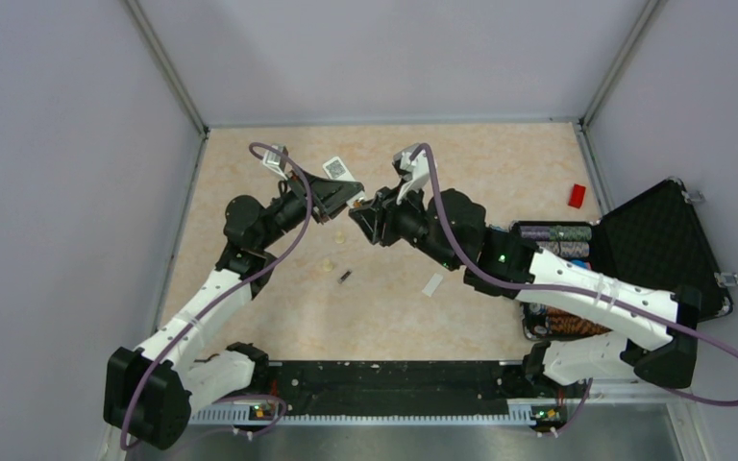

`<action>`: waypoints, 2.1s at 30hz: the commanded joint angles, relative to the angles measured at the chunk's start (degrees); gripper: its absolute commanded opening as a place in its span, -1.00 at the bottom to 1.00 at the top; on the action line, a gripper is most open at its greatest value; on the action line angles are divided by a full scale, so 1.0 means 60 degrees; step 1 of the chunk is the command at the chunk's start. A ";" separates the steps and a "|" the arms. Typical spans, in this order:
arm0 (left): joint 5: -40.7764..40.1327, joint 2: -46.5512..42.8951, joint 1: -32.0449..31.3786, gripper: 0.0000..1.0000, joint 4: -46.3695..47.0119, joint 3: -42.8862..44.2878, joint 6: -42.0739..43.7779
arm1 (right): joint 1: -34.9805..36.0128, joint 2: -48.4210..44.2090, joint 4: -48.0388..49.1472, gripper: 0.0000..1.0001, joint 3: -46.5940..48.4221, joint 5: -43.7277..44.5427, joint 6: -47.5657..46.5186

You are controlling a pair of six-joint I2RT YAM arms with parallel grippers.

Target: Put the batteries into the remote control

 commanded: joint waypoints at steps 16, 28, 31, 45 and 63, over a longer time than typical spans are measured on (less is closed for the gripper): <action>0.0014 -0.0434 -0.0018 -1.00 0.0867 -0.0009 0.0254 | 0.0095 -0.0821 -0.1461 0.58 0.0741 0.1409 0.2617; -0.0085 -0.0556 -0.0016 -1.00 0.1445 -0.0207 0.0185 | 0.0097 -0.1048 -0.0376 0.92 -0.0819 0.0471 0.6764; -0.0084 -0.0649 -0.0017 -1.00 0.1439 -0.0275 0.0183 | 0.0100 -0.0969 0.0602 0.92 -0.1242 0.0342 0.7172; -0.0074 -0.0935 -0.0013 -1.00 0.1457 -0.0501 0.0298 | 0.0082 -0.0659 0.1898 0.84 -0.1517 0.0666 0.7917; -0.0054 -0.1160 -0.0016 -1.00 0.2025 -0.0777 0.0383 | -0.0038 -0.0414 0.2006 0.23 -0.1678 0.0386 0.8645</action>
